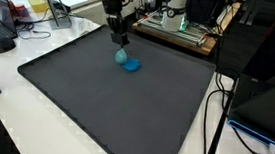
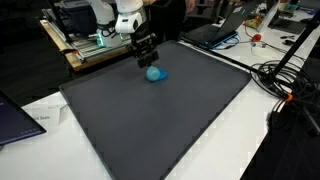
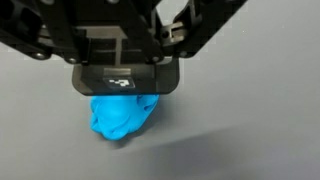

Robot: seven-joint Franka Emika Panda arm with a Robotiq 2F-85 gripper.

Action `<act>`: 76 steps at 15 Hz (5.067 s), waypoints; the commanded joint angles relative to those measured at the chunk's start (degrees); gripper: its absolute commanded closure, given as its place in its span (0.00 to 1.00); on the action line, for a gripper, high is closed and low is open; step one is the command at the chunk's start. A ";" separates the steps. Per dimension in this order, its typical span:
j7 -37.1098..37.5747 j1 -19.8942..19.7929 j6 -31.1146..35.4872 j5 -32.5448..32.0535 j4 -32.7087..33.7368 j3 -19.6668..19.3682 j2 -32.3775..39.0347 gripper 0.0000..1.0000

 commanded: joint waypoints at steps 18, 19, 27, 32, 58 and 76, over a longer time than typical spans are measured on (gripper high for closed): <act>-0.07 0.17 -13.42 -2.99 -0.19 -0.28 -2.86 0.79; -0.15 0.20 -14.00 -2.97 0.16 -0.25 -2.44 0.79; -0.73 0.29 -15.82 -2.54 2.79 -0.05 0.91 0.79; -1.26 0.36 -15.58 -2.26 5.73 0.45 4.24 0.79; -5.74 0.66 -8.69 -1.90 15.36 4.34 14.27 0.79; -5.52 -0.24 0.85 2.71 13.90 4.86 13.23 0.79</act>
